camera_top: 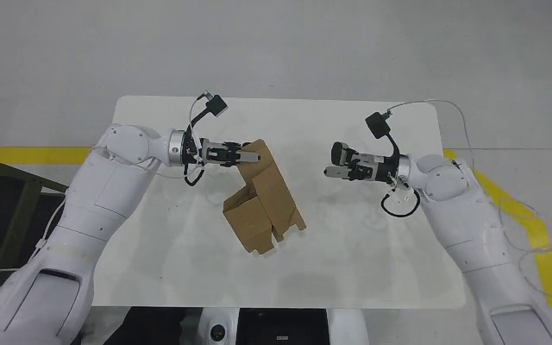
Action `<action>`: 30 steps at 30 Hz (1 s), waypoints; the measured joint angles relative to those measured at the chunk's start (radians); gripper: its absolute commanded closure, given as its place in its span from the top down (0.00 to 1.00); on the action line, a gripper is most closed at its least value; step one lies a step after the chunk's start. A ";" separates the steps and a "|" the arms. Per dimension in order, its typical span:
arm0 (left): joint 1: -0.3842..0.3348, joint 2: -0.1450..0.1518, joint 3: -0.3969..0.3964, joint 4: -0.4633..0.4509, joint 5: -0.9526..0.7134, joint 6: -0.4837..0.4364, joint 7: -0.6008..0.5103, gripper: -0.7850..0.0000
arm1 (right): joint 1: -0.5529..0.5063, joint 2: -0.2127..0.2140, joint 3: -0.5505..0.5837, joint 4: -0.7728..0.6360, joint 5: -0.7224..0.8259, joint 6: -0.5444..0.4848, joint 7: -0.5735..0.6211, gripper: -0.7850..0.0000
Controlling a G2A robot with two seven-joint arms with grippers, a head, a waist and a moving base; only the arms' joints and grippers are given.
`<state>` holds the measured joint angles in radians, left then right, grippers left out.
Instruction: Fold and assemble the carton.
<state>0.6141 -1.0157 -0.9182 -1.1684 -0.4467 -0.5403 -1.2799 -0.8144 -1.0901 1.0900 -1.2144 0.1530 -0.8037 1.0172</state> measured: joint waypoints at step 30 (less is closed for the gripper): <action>-0.079 -0.027 0.109 0.054 -0.101 -0.003 0.003 0.00 | 0.131 -0.025 -0.214 0.096 0.218 0.031 0.027 1.00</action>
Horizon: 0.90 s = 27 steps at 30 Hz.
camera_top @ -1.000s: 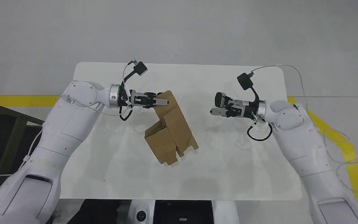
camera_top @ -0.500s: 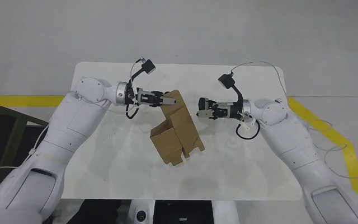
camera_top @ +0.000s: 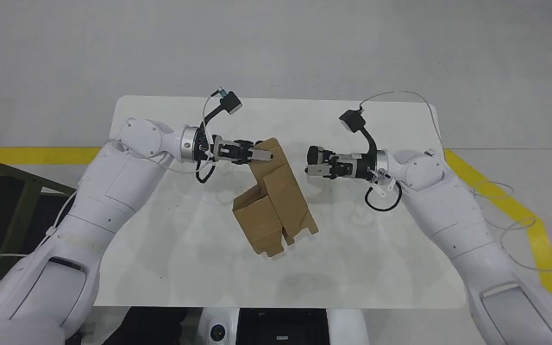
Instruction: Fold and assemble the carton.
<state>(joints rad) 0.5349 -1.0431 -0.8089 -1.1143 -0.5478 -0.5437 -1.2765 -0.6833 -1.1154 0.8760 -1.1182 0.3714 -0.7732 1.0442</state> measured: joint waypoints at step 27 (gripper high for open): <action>-0.032 -0.010 0.060 0.009 -0.044 0.008 -0.008 0.00 | 0.036 -0.037 -0.115 -0.049 0.039 0.095 0.098 0.29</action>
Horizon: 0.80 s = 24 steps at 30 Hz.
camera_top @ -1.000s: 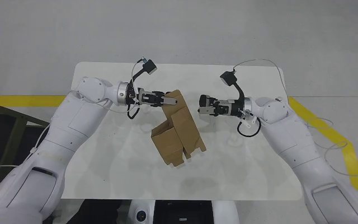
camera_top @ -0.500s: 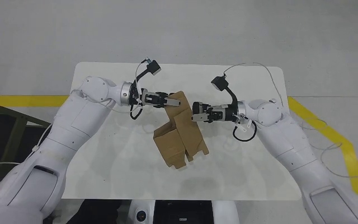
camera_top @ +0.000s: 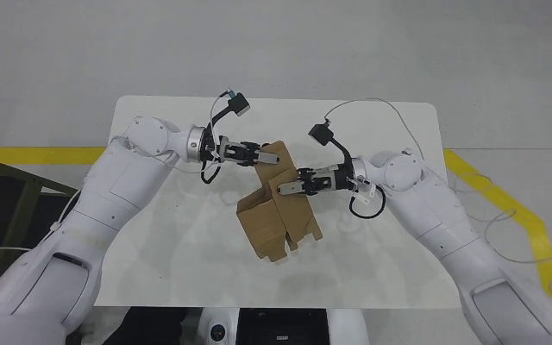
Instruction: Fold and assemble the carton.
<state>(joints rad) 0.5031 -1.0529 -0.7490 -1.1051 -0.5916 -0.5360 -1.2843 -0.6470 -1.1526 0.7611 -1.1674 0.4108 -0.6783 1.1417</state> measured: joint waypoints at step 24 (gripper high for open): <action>-0.019 0.011 -0.069 0.063 -0.081 -0.038 0.038 1.00 | 0.041 -0.008 -0.056 0.048 0.076 -0.056 -0.056 0.00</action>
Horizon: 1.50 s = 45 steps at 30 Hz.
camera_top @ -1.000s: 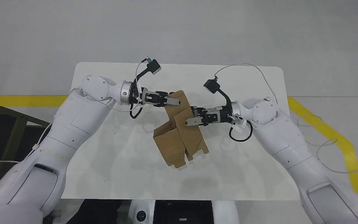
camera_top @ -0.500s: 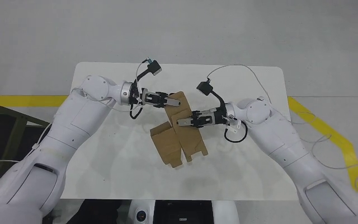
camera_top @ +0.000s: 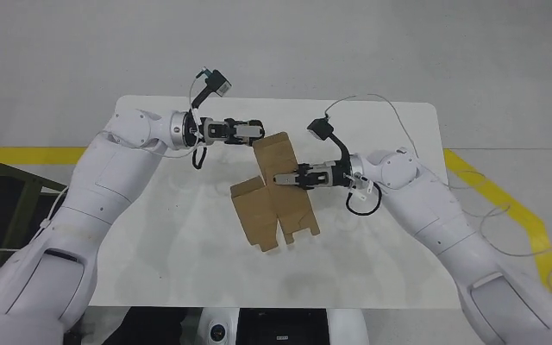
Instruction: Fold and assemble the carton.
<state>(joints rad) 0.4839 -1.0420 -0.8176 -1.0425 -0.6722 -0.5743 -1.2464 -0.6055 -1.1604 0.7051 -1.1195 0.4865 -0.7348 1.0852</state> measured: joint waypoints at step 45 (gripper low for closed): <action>0.309 0.063 -0.178 -0.209 0.084 0.021 -0.013 0.32 | -0.135 -0.012 0.187 -0.069 -0.150 0.032 -0.379 0.00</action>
<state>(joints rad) 0.7924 -0.9794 -0.9960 -1.2519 -0.5884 -0.5530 -1.2597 -0.7410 -1.1721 0.8919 -1.1886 0.3370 -0.7030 0.7064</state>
